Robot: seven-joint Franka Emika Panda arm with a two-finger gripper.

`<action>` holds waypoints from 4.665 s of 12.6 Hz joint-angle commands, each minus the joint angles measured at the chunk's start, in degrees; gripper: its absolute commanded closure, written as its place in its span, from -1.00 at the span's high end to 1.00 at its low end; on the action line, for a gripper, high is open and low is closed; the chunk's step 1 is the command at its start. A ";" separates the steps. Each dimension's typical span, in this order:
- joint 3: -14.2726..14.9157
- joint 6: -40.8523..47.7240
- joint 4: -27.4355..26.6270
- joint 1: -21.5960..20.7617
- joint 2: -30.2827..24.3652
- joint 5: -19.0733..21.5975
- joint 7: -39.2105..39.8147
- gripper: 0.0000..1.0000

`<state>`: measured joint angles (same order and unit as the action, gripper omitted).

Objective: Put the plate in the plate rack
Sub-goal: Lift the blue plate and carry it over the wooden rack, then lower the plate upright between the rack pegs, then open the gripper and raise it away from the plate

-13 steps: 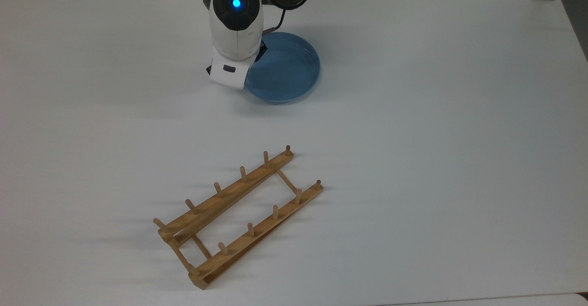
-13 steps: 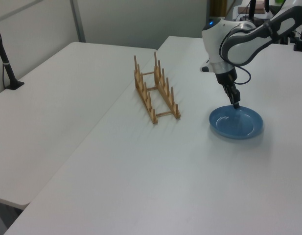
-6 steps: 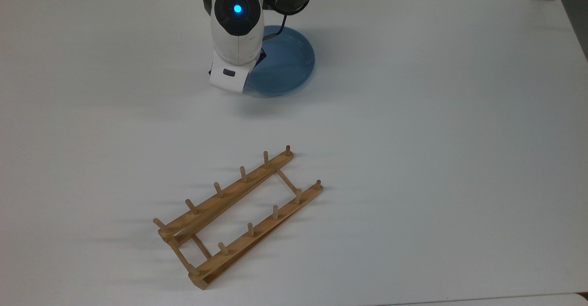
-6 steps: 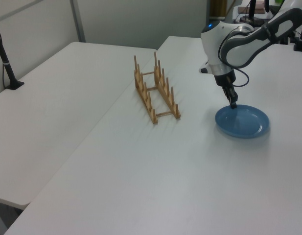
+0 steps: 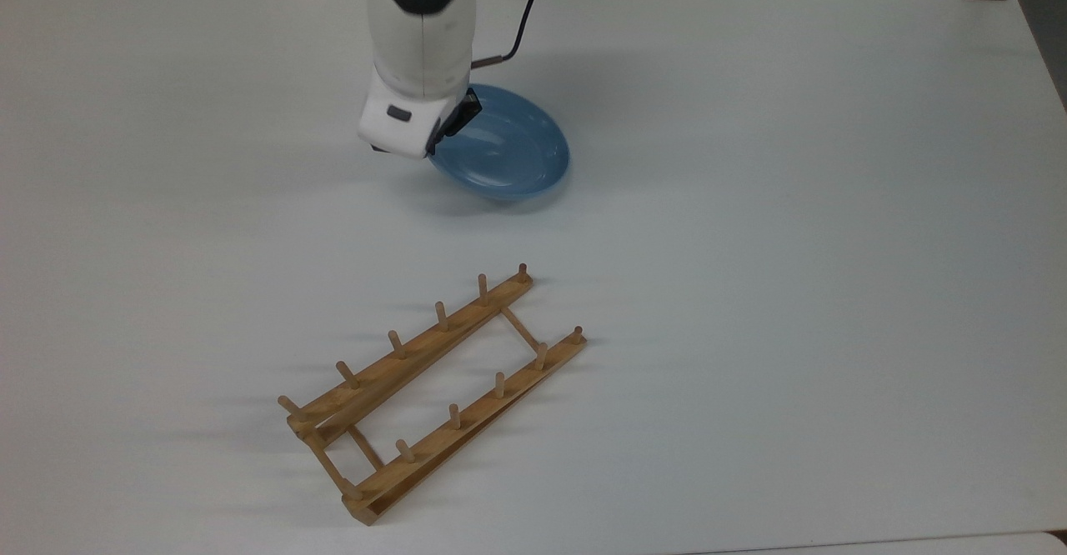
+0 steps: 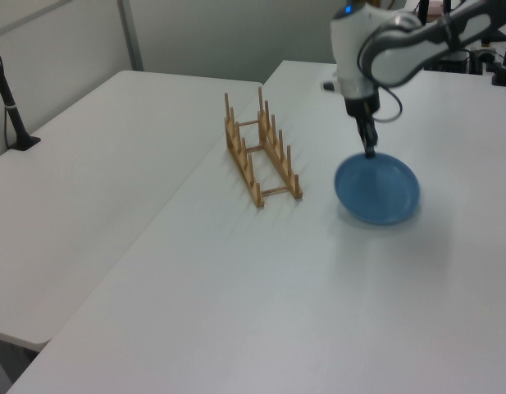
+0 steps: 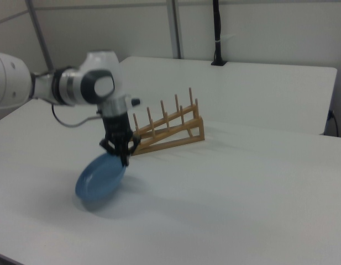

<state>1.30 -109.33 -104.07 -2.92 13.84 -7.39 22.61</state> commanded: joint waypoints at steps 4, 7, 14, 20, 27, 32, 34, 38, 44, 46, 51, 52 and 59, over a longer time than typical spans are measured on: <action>0.19 6.24 19.67 -1.21 -0.84 1.24 -14.05 -1.00; 0.37 -5.93 21.36 -1.21 -0.66 -0.60 -25.28 -1.00; 0.28 -24.09 20.92 -1.38 2.94 -24.73 -48.67 -1.00; 0.19 -25.23 19.17 -2.70 5.75 -37.07 -58.19 -1.00; 0.28 -25.15 17.14 -3.49 7.34 -44.55 -62.95 -1.00; 0.28 -25.15 14.86 -3.76 7.42 -45.78 -62.95 -0.63; 0.19 -25.15 14.94 -3.67 7.43 -45.70 -63.03 -0.04; 0.19 -25.06 15.47 -4.02 7.34 -45.52 -65.40 0.49; 0.02 -23.75 16.61 -7.18 5.68 -37.56 -71.47 0.84; 0.02 -19.28 16.35 -7.19 2.17 -24.67 -67.46 1.00; 0.11 2.22 14.52 -5.44 -5.65 0.05 -41.92 1.00; 0.11 4.36 12.68 -4.21 -7.58 2.36 -38.03 1.00; 0.46 16.43 6.86 0.55 -16.48 6.07 -19.18 1.00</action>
<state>1.42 -93.96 -95.10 -2.36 -0.30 -2.74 1.75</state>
